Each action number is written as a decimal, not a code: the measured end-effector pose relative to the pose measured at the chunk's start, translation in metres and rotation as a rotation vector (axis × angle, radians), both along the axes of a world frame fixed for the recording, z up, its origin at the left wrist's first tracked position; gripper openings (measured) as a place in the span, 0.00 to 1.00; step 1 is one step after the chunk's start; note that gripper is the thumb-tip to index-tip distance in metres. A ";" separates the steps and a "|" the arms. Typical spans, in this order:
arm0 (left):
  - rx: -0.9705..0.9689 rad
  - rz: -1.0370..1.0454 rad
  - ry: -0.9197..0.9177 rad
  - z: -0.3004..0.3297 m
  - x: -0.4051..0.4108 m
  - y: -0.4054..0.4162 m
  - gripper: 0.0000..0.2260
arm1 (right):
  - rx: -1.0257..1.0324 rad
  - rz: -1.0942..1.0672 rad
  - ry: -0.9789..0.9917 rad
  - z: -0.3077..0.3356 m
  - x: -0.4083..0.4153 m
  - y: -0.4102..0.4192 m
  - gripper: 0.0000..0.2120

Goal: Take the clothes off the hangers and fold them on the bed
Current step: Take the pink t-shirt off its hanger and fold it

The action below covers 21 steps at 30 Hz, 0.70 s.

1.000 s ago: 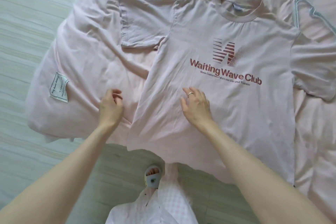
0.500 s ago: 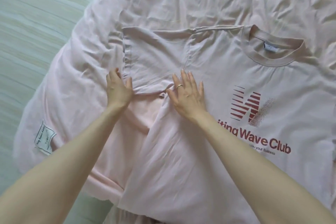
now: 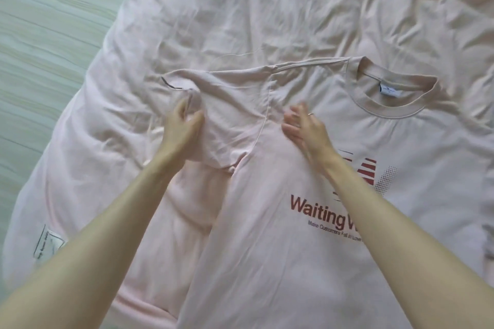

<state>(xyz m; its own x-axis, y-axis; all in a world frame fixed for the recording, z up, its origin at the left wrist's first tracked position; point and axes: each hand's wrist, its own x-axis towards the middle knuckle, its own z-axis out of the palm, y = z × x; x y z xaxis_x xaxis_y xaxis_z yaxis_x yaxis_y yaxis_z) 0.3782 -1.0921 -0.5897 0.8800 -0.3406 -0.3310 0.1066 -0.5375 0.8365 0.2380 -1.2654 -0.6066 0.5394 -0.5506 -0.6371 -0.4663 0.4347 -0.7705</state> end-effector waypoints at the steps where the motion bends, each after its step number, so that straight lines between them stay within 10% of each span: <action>1: -0.006 -0.093 -0.101 0.008 -0.009 -0.012 0.15 | 0.122 -0.068 -0.011 0.008 -0.009 -0.015 0.26; 11: 0.203 -1.097 -0.122 0.013 -0.130 -0.071 0.20 | 0.395 -0.284 -0.034 0.016 -0.098 -0.074 0.31; 18: 0.257 -0.373 -0.429 -0.031 -0.098 -0.026 0.15 | 0.247 -0.287 0.133 -0.006 -0.084 -0.061 0.06; 21: 0.286 -0.261 -0.034 -0.039 -0.085 -0.010 0.15 | 0.229 -0.358 0.178 -0.009 -0.075 -0.059 0.06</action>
<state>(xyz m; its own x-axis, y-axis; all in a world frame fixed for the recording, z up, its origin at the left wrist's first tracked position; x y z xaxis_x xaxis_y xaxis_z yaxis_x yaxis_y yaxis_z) 0.2933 -1.1026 -0.6283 0.7883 -0.4525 -0.4170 -0.0895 -0.7547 0.6499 0.1627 -1.3241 -0.6158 0.2122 -0.5168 -0.8294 -0.3721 0.7421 -0.5576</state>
